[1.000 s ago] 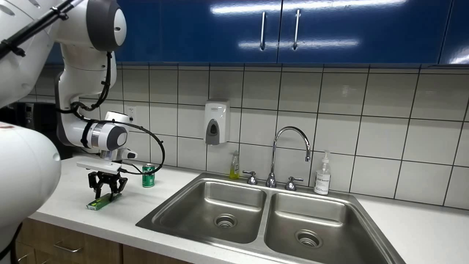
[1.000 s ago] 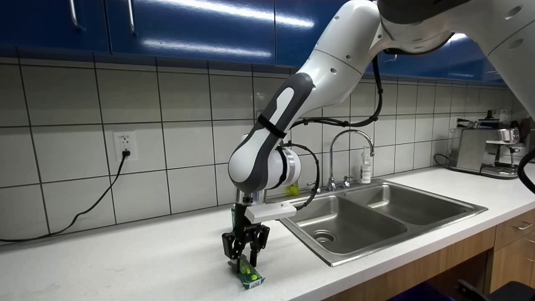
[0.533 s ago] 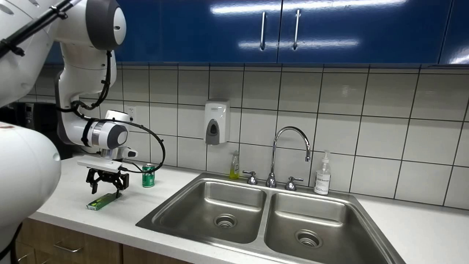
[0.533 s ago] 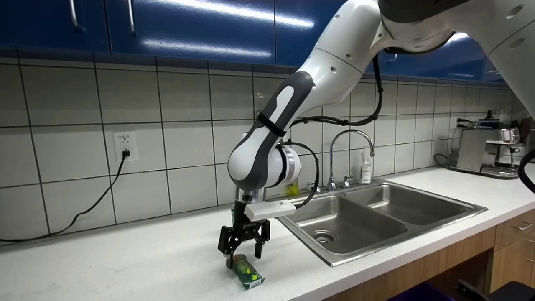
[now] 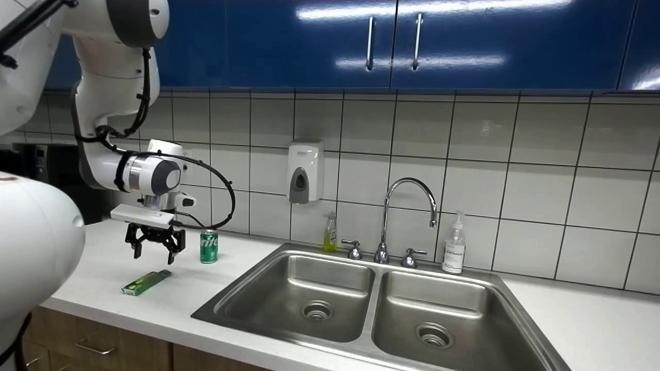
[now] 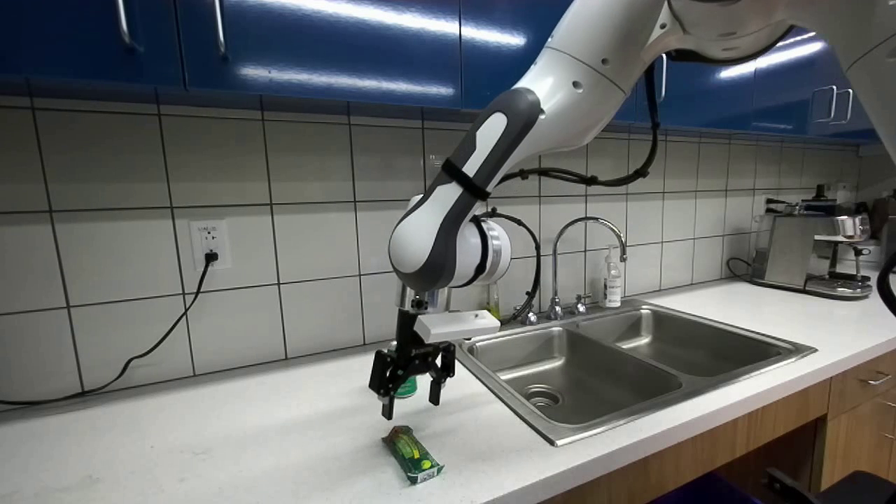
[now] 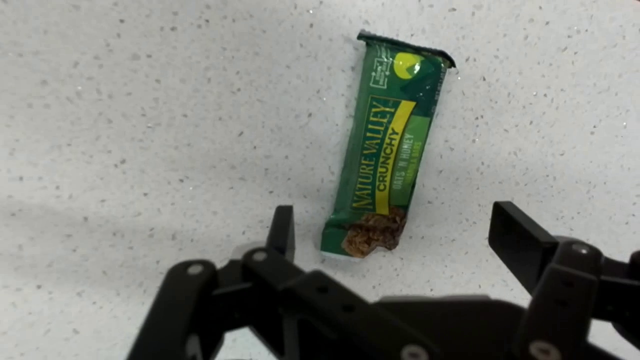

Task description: Put the green sachet from the sink on the countertop.

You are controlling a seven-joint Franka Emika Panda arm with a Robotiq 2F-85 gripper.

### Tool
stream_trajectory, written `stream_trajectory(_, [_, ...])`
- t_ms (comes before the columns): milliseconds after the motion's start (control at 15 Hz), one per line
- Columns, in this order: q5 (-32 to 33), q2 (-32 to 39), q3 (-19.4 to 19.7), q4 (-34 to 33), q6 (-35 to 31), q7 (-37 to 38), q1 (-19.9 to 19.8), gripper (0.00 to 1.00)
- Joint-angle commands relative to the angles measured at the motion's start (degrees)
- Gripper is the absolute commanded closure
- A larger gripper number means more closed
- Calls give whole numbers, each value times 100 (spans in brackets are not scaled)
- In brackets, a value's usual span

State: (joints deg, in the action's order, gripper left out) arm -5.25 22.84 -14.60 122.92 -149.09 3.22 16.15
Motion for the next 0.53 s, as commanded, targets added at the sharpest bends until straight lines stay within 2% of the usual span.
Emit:
stream_trajectory(0, [-171, -834, -76, 644, 282, -136, -218, 0])
stream_trajectory(467, [-484, -2298, 53, 1753, 941, -206, -422, 0])
